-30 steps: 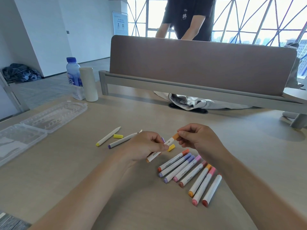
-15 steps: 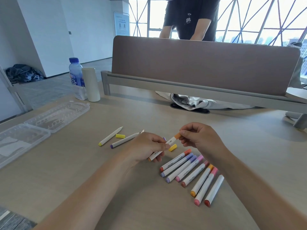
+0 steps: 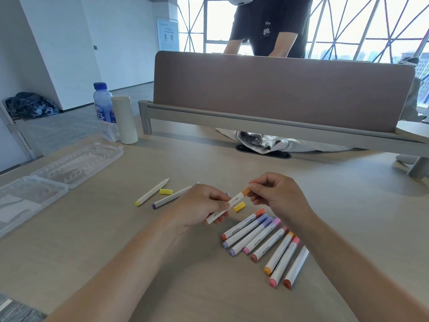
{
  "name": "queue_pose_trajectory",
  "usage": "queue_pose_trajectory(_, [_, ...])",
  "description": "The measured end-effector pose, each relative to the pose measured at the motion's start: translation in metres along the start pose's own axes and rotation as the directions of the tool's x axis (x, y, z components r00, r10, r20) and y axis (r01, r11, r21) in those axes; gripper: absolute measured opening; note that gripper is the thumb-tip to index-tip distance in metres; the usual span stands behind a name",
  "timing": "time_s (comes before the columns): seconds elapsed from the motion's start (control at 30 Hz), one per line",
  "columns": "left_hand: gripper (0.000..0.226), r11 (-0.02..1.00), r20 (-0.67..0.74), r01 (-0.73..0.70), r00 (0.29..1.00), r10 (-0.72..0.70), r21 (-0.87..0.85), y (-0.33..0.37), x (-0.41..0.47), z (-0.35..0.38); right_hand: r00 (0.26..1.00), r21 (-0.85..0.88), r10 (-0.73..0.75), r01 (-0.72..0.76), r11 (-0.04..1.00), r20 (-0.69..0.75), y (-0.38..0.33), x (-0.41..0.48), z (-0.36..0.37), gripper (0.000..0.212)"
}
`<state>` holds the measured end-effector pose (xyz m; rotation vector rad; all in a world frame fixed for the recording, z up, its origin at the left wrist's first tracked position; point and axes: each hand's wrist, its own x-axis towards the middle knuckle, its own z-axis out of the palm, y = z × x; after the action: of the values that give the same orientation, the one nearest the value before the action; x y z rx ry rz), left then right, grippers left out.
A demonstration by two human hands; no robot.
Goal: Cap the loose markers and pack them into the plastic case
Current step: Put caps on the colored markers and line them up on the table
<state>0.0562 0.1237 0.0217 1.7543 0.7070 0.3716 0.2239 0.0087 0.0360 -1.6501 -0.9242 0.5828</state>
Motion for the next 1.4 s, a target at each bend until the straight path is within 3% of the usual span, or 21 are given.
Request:
queue_pose_trajectory(0.3, [0.015, 1.0, 0.036, 0.028, 0.999, -0.028, 0.006, 0.0, 0.001, 0.003, 1.0, -0.049, 0.019, -0.018, 0.999, 0.01, 0.003, 0.001, -0.001, 0.009])
queue_pose_trajectory(0.4, [0.016, 0.999, 0.065, 0.041, 0.997, -0.041, 0.004, 0.004, 0.001, 0.002, 0.999, -0.149, 0.024, -0.019, 0.989, 0.031, 0.003, 0.003, -0.01, 0.009])
queue_pose_trajectory(0.53, [0.018, 0.998, -0.073, -0.028, 0.997, 0.032, 0.055, 0.004, 0.003, -0.013, 0.995, -0.233, 0.098, -0.095, 0.968, 0.001, 0.011, 0.005, -0.017, 0.009])
queue_pose_trajectory(0.6, [0.019, 0.999, -0.12, -0.04, 0.992, 0.039, -0.004, 0.004, 0.003, -0.019, 0.993, -0.272, 0.117, -0.118, 0.955, -0.019, 0.015, 0.005, -0.018, 0.01])
queue_pose_trajectory(0.83, [0.02, 0.993, -0.155, -0.049, 0.987, 0.033, -0.105, -0.003, -0.004, -0.022, 0.996, -0.444, 0.085, -0.09, 0.892, -0.031, 0.013, 0.001, -0.013, 0.011])
queue_pose_trajectory(1.03, [0.022, 0.992, -0.218, -0.081, 0.974, 0.057, -0.101, -0.001, -0.014, -0.028, 0.998, -0.418, 0.026, -0.05, 0.907, -0.061, 0.006, -0.003, -0.011, 0.01])
queue_pose_trajectory(1.4, [0.021, 0.994, -0.364, -0.096, 0.928, 0.073, -0.045, -0.012, -0.036, -0.075, 0.999, -0.342, -0.031, 0.035, 0.939, 0.017, -0.013, -0.002, 0.041, 0.024])
